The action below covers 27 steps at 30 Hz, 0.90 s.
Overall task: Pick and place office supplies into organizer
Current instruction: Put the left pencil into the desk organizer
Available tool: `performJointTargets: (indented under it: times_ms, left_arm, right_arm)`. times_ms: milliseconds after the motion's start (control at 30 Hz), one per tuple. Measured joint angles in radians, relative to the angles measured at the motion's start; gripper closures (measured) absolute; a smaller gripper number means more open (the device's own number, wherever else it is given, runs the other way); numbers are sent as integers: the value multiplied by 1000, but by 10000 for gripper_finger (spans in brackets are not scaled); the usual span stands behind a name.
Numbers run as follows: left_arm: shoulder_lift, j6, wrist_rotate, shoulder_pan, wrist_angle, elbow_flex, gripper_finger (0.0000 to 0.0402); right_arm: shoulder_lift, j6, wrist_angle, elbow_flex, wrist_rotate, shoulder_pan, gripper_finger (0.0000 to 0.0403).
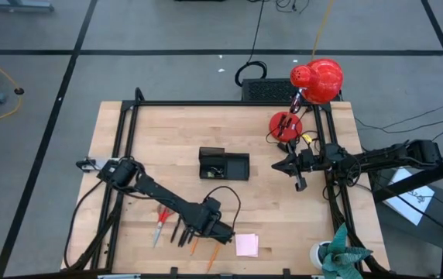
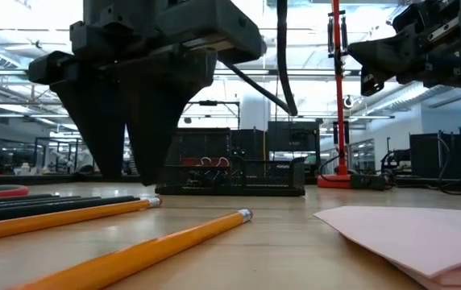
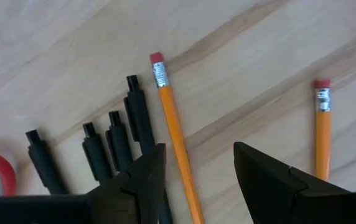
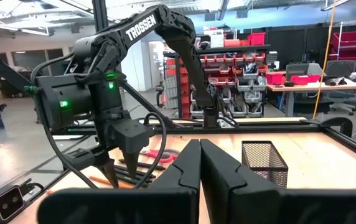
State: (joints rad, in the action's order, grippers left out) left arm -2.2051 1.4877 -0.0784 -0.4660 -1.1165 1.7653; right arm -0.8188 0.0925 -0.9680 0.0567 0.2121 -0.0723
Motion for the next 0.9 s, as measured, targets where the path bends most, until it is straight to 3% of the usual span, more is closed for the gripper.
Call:
performJointTargets:
  times_ms: [600,900]
  left_arm:
    - [-9,-2,-27,-1,14,-23,206]
    - [-71,-21,0,-1,25,-17,206]
  right_arm:
    - [0,12,8,0,0,0,403]
    - [0,19,9,0,0,0,403]
